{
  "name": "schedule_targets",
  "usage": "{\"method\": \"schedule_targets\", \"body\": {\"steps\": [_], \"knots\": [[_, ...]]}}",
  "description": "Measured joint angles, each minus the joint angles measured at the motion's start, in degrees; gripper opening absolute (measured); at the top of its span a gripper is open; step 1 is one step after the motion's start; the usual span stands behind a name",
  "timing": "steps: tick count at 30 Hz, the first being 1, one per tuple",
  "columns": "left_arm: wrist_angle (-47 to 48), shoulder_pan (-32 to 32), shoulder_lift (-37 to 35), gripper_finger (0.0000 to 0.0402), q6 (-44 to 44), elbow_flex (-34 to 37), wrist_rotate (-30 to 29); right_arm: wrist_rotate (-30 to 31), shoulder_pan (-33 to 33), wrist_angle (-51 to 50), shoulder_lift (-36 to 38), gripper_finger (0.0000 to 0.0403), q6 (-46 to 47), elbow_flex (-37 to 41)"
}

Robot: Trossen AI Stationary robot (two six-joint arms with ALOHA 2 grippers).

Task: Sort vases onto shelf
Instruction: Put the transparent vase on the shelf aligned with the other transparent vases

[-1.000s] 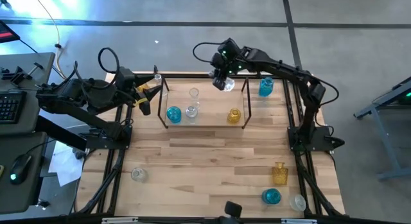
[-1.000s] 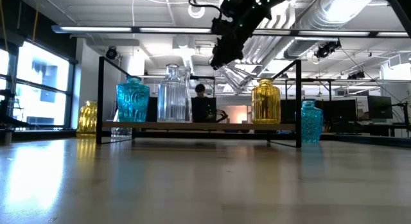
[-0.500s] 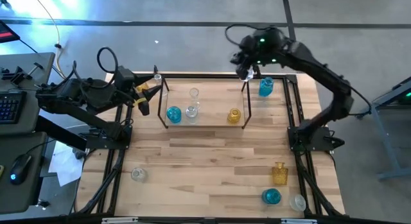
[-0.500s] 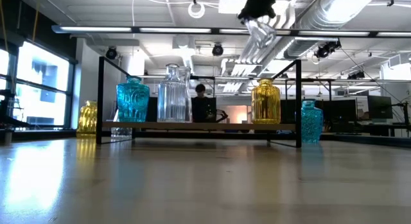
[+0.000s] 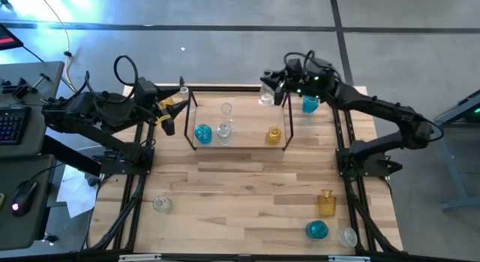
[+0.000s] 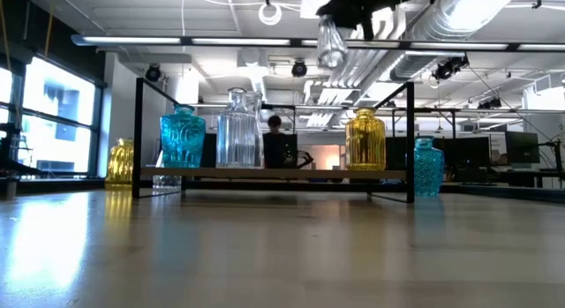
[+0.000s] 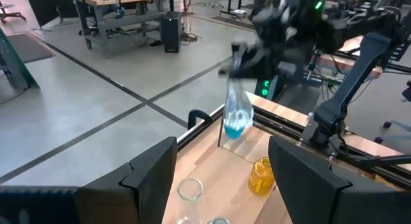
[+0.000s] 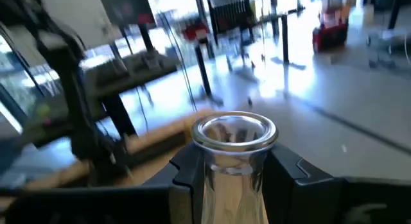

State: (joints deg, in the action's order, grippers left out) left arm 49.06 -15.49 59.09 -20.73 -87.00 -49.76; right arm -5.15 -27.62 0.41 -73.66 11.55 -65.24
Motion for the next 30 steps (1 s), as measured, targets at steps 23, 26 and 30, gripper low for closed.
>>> {"method": "schedule_targets", "body": {"steps": [23, 26, 30], "knots": [[-0.98, 0.00, 0.00, 0.0236, -0.28, 0.00, 0.34, -1.90, 2.27, 17.15, -20.90, 0.0081, 2.83, 4.18], [-0.98, 0.01, 0.00, 0.0236, -0.35, 0.00, 0.34, -0.69, 2.27, 18.35, -22.73, 0.0081, 3.26, 4.19], [-0.98, 0.00, 0.00, 0.0236, -0.35, 0.00, 0.35, -0.76, 2.27, 18.34, -24.79, 0.0081, 3.45, 4.18]]}}
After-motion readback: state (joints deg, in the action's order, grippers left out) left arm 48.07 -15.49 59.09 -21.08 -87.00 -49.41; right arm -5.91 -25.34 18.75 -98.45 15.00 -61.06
